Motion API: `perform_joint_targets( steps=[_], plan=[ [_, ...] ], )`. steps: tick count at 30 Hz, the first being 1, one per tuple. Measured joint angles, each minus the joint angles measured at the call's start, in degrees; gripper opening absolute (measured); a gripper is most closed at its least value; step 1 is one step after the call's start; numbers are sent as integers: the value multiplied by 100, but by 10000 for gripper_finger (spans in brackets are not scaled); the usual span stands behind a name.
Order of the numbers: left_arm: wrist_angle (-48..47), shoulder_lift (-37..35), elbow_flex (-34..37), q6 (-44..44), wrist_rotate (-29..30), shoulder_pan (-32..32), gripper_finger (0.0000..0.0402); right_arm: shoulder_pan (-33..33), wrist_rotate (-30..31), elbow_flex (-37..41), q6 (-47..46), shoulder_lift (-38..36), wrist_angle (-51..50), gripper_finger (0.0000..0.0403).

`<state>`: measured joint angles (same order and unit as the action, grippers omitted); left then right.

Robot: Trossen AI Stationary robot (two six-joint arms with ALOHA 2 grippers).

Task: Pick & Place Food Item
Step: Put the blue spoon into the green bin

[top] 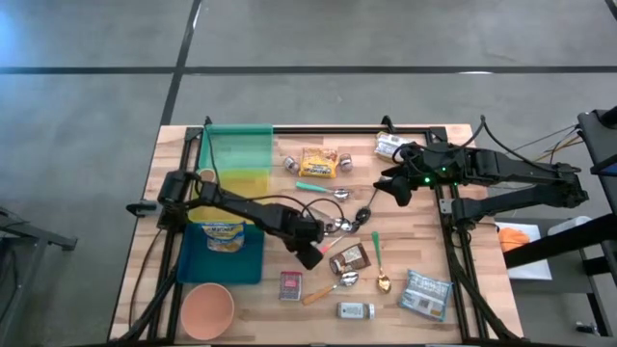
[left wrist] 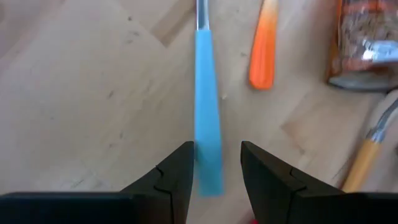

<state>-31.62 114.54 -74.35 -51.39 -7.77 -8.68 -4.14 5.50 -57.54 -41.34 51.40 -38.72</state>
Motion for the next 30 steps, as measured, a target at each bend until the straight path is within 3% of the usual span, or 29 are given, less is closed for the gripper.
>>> perform_joint_targets(
  steps=[5,11,14,21,30],
  plan=[
    [-407,4,0,44,491,-71,140,0,0,0,2,0,0,304],
    [-562,4,39,64,628,-77,138,-3,0,0,0,0,0,304],
    [-673,4,39,67,655,-77,117,-4,0,0,0,0,0,304],
    [-673,-4,40,504,681,-75,25,-4,0,0,0,0,2,304],
    [-740,-7,-6,516,687,-71,25,0,0,0,0,0,2,304]
  ],
)
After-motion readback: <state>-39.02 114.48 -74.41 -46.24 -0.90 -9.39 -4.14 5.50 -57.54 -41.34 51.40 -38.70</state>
